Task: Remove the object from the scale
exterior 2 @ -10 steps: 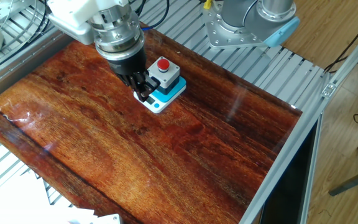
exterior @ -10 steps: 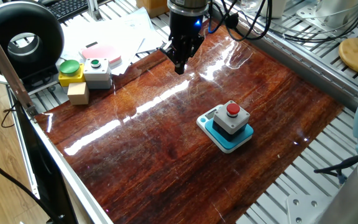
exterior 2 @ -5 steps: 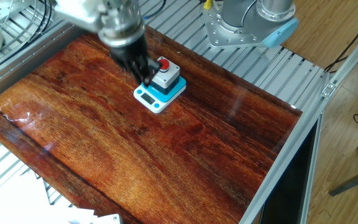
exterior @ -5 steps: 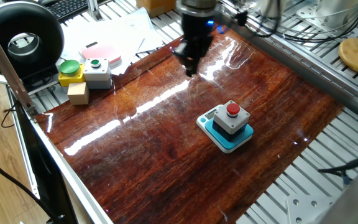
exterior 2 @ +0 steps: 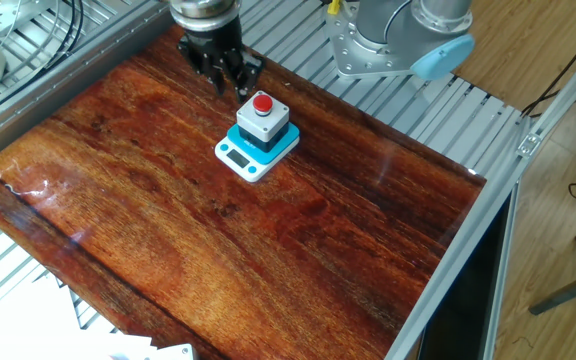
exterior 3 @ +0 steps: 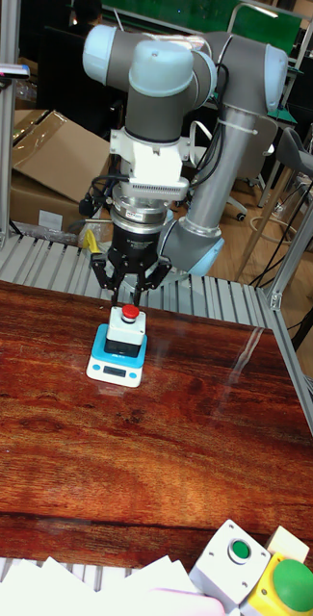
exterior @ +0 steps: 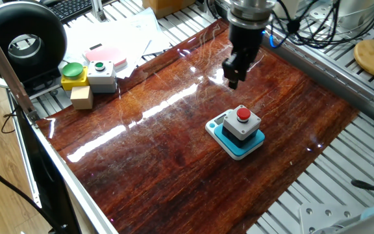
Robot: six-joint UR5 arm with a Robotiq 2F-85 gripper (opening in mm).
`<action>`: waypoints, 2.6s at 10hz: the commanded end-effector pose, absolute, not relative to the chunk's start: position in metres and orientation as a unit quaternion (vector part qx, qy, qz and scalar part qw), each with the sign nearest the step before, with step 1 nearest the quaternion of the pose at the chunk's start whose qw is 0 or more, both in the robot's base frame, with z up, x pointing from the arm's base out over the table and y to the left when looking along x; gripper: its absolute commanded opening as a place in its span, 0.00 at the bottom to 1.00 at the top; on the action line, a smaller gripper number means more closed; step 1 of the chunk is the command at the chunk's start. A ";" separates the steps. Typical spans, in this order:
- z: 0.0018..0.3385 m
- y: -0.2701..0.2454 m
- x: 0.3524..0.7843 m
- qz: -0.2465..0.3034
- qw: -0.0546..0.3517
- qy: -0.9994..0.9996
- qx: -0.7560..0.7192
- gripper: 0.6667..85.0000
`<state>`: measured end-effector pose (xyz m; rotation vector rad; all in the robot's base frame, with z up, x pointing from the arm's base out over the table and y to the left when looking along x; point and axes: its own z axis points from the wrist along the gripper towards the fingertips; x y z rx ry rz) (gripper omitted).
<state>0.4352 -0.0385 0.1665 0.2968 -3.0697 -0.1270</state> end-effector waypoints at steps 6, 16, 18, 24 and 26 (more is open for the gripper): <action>0.167 -0.048 0.394 -0.042 -0.015 -0.996 0.077 0.49; 0.126 -0.026 0.378 -0.043 -0.053 -0.993 0.099 0.63; 0.123 -0.024 0.377 -0.041 -0.055 -0.993 0.096 0.63; 0.114 -0.020 0.381 -0.040 -0.064 -0.993 0.092 0.62; 0.113 -0.019 0.381 -0.040 -0.065 -0.993 0.092 0.62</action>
